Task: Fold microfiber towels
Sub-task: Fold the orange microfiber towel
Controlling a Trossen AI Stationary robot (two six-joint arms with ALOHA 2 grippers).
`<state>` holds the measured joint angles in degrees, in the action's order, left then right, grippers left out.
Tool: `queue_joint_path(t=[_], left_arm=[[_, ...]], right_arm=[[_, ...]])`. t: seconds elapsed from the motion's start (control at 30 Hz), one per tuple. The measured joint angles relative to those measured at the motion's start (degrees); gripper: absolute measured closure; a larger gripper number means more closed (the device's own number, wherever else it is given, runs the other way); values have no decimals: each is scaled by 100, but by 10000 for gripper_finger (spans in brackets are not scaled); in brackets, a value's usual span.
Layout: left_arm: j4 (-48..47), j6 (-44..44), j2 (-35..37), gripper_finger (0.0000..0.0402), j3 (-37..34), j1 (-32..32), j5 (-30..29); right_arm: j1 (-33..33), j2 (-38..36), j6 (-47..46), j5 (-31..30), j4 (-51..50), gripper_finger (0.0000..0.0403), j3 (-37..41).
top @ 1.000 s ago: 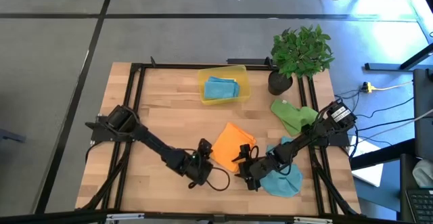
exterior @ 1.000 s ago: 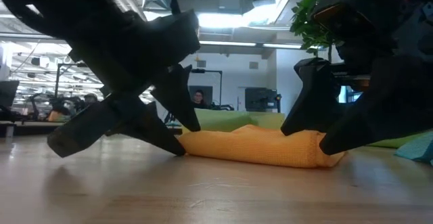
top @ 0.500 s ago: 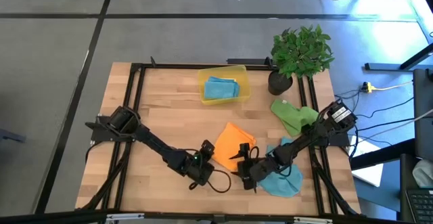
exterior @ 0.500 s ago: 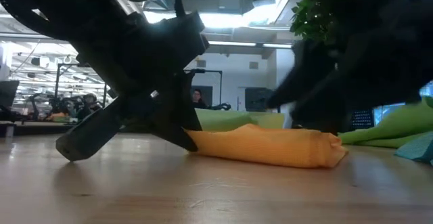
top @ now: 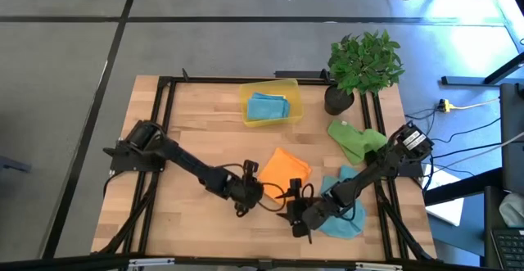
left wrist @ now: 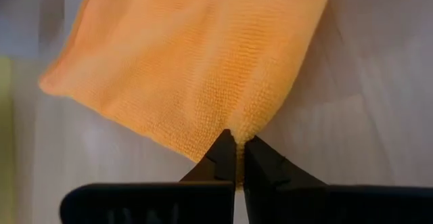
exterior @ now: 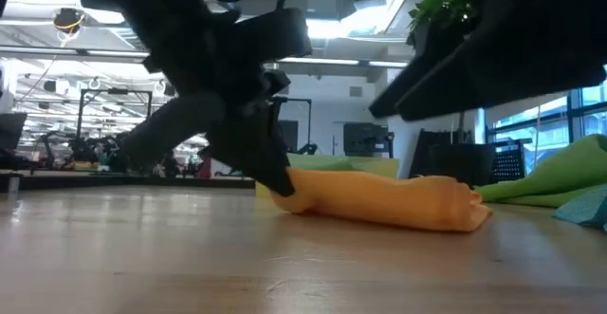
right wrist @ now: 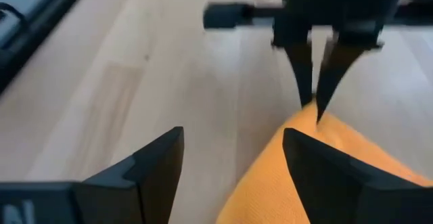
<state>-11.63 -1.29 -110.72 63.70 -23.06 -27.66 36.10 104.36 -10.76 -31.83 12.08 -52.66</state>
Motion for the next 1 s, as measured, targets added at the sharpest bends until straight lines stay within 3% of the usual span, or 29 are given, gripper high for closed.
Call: queue_joint_path(t=[0.27,0.43,1.0], left_arm=[[96,736,251,401,11,256,677],[171,1136,275,401,20,404,1080],[170,1487,275,401,20,506,1128]], right_arm=[[-8,13,-412,-63,-243,149,0],[-45,17,-533,-505,-253,149,0],[-293,24,-1288,-403,-1195,149,-4]])
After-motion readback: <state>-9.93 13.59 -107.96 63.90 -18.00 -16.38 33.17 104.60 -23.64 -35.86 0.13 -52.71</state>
